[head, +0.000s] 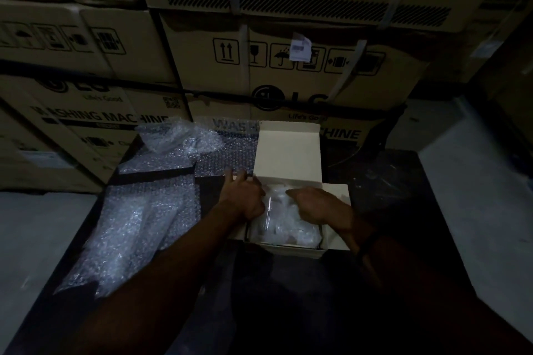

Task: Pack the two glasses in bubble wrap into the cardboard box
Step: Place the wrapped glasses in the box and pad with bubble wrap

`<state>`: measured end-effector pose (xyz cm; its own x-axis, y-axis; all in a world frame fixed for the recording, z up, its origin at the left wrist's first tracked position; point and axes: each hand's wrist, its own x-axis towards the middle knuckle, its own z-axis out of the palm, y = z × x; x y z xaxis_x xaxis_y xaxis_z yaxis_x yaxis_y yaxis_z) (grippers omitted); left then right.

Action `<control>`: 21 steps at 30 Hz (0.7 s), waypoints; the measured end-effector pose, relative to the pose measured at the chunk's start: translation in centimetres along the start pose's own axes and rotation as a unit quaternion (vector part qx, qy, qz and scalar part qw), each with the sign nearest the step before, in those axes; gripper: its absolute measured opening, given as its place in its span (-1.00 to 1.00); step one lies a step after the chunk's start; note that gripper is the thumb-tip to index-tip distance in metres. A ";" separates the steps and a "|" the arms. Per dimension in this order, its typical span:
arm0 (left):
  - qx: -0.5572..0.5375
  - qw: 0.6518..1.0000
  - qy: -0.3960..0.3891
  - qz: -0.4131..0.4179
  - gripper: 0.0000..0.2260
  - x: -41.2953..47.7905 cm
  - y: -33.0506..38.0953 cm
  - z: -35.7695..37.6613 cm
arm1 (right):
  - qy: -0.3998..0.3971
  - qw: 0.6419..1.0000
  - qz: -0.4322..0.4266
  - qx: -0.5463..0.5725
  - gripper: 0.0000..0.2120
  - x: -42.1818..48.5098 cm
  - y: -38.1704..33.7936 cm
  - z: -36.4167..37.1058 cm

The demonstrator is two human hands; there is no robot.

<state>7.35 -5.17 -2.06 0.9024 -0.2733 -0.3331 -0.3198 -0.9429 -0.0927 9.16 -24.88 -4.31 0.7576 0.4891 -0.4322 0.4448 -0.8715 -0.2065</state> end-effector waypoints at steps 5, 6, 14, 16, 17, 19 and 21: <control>0.011 0.999 0.027 0.021 -0.49 -0.3 -0.3 -0.4 | 0.077 0.997 0.016 -0.023 -0.53 -0.9 1.2 -1.2; 0.017 0.999 0.031 0.021 -0.47 -0.4 -0.5 -0.3 | 0.102 0.993 0.014 -0.066 -0.59 -1.3 1.5 -1.5; 0.058 0.998 0.020 -0.028 -0.42 -0.5 0.9 0.0 | -0.040 0.975 0.019 -0.219 -0.47 -2.9 2.0 -0.5; 0.065 0.997 0.028 -0.033 -0.45 -0.3 1.5 0.1 | -0.039 0.973 0.020 -0.226 -0.51 -2.7 1.8 0.1; 0.070 0.997 0.029 -0.033 -0.44 -0.2 1.6 0.3 | -0.038 0.974 0.024 -0.222 -0.53 -2.7 1.8 0.3; 0.082 0.996 0.025 -0.035 -0.42 0.0 1.7 0.8 | -0.039 0.976 0.030 -0.212 -0.54 -2.7 1.7 0.4; 0.091 0.995 0.024 -0.037 -0.46 -0.2 1.6 1.2 | -0.034 0.978 0.031 -0.204 -0.53 -3.0 1.6 0.1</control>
<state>6.29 -6.41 -3.21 0.9364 -0.2180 -0.2750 -0.2958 -0.9120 -0.2842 7.52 -27.74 -3.39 0.7613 0.4201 -0.4938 0.5636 -0.8054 0.1837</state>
